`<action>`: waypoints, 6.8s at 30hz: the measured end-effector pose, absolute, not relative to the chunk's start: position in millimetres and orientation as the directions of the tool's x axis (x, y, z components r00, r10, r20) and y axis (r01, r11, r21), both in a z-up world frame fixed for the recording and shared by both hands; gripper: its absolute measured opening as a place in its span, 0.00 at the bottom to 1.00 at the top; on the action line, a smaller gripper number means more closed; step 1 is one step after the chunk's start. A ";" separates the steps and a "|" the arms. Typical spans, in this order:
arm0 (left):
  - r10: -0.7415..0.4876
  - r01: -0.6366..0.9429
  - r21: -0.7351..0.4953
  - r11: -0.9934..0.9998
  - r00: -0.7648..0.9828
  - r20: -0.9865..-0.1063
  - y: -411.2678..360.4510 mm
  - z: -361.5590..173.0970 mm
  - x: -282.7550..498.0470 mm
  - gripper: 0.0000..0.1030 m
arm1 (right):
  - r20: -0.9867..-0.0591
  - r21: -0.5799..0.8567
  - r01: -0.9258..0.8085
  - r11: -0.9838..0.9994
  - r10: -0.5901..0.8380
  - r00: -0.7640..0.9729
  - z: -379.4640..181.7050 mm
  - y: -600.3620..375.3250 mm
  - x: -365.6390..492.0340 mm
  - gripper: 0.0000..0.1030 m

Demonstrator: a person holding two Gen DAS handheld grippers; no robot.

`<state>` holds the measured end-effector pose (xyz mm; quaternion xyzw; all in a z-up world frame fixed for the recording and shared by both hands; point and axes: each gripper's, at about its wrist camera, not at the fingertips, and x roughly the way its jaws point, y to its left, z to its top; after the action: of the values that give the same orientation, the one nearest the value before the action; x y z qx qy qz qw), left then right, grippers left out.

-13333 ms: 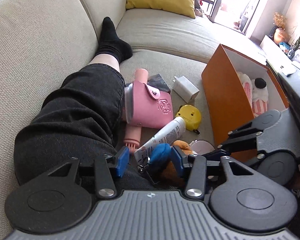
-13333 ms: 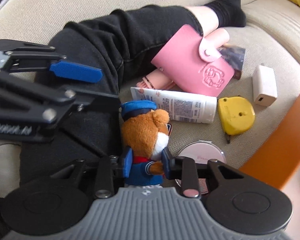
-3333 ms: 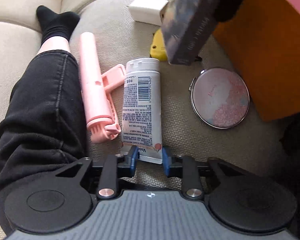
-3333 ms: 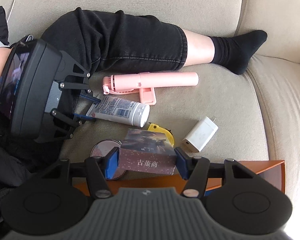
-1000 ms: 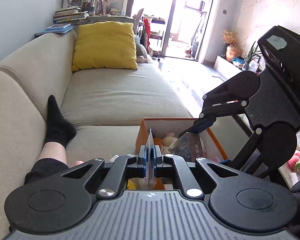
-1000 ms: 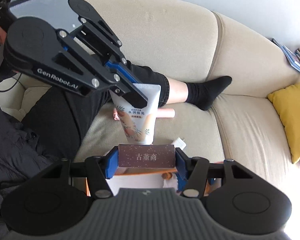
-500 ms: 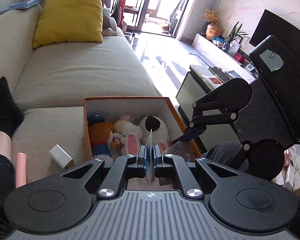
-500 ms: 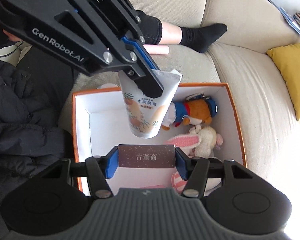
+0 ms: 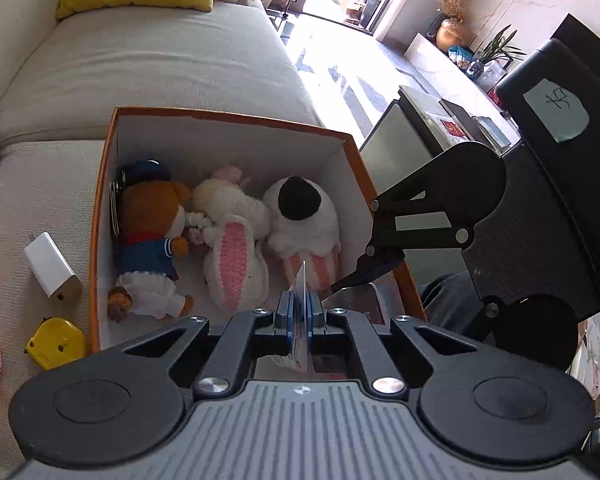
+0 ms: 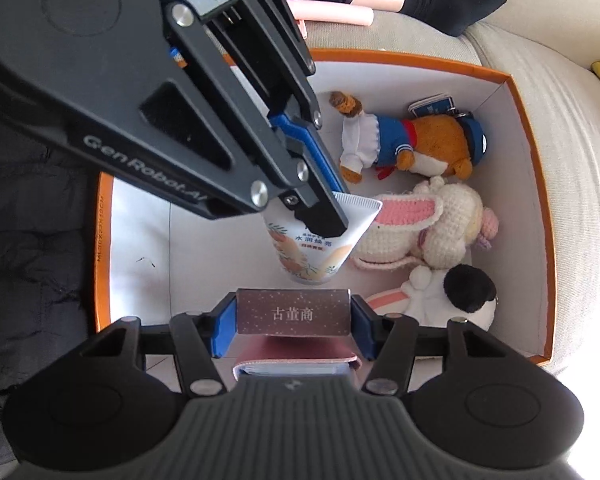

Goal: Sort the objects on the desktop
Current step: 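Open the right gripper to drop the card deck while the left lowers and releases the Vaseline, then move both grippers back to the items on the sofa cushion, then grasp the yellow tape measure with the left gripper while the right grasps the white charger, then carry both items into the box and open the right gripper to drop the charger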

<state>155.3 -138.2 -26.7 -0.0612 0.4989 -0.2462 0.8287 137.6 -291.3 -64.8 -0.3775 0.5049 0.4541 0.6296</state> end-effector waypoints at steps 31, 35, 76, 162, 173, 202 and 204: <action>-0.509 0.243 -0.453 0.858 0.278 -0.815 -161.0 -53.2 176.3 0.15 | -0.977 -0.031 -0.948 0.316 0.192 0.096 -72.8 -308.9 125.2 0.64; -0.500 0.240 -0.444 0.863 0.287 -0.817 -158.5 -51.4 174.2 0.22 | -0.975 -0.042 -0.944 0.327 0.191 0.110 -68.3 -309.3 120.8 0.64; -0.150 0.095 -0.117 0.988 0.733 -0.664 50.4 30.6 83.3 0.26 | -0.714 0.101 -0.467 0.879 0.391 0.581 -7.7 -159.0 150.4 0.80; -0.130 -0.029 -0.155 0.988 0.400 -0.907 28.2 -92.2 168.1 0.63 | -0.976 0.076 -0.576 0.814 0.180 0.125 -111.0 -98.4 298.2 0.36; -0.193 0.040 -0.202 0.979 0.517 -0.834 38.9 -30.9 138.5 0.62 | -0.912 0.178 -0.499 0.848 0.332 0.240 -37.7 -133.3 265.4 0.34; -0.365 0.467 -0.097 0.879 0.527 -0.767 -58.9 20.9 127.4 0.62 | -0.962 0.135 -0.420 0.897 0.221 0.163 -87.7 -225.4 178.6 0.34; -0.367 0.474 -0.097 0.875 0.521 -0.771 -59.6 20.5 128.6 0.62 | -0.964 0.131 -0.471 0.872 0.223 0.145 -95.4 -224.7 182.7 0.34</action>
<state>128.6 -59.6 20.5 0.0625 0.4255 -0.2416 0.8698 182.7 -224.7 -95.4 -0.1011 0.6116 0.2314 0.7498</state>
